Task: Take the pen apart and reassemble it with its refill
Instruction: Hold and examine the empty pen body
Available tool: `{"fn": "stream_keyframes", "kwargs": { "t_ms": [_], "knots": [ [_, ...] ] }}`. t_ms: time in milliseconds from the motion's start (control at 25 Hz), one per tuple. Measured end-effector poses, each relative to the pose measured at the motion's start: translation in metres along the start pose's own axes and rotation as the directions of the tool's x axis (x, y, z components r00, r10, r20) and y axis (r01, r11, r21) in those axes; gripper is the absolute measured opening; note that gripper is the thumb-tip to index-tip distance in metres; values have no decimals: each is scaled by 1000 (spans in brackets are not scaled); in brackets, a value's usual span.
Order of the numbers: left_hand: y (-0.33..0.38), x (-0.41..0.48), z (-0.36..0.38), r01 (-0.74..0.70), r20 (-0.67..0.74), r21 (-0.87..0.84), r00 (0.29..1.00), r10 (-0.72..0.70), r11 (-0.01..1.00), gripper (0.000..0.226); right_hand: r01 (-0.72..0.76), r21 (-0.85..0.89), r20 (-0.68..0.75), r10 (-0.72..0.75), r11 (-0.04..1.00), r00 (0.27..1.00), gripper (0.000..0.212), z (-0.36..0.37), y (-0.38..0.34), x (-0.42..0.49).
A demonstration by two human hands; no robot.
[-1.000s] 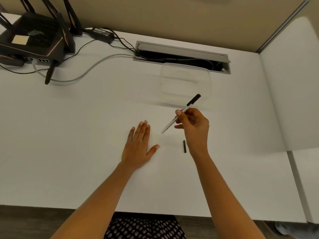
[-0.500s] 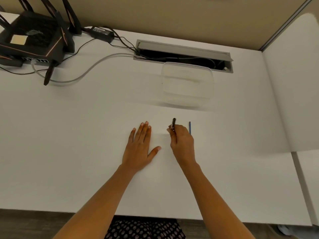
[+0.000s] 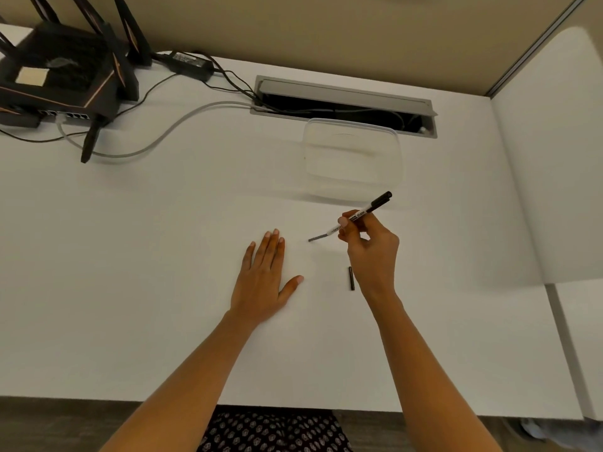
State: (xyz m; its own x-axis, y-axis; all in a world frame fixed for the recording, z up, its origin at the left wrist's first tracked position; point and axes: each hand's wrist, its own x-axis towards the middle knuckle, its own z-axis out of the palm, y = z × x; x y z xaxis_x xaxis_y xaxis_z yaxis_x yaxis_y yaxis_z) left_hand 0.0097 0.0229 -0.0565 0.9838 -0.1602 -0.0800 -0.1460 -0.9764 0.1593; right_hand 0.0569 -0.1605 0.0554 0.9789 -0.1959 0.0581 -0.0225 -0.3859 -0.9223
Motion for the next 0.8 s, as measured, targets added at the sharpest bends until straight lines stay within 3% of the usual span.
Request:
{"fn": "stream_keyframes", "kwargs": {
  "t_ms": [400, 600, 720, 800],
  "knots": [
    [0, 0, -2, 2, 16, 0, 1000, -2, 1000, 83, -2, -17, -21, 2, 1000, 1000, 27, -10, -9, 5],
    [1, 0, -3, -7, 11, -23, 1000, 7, 1000, 83, -41, -57, 31, 43, 998, 999, 23, -11, 2, 2],
    [1, 0, -4, -12, 28, -28, 1000, 13, 1000, 84, -36, -147, 100, 51, 988, 994, 9, -7, 16, 5],
    [0, 0, -5, -15, 44, -33, 999, 16, 999, 85, -27, -207, 162, 61, 978, 985, 14, -4, 24, 8]
  ]
}}
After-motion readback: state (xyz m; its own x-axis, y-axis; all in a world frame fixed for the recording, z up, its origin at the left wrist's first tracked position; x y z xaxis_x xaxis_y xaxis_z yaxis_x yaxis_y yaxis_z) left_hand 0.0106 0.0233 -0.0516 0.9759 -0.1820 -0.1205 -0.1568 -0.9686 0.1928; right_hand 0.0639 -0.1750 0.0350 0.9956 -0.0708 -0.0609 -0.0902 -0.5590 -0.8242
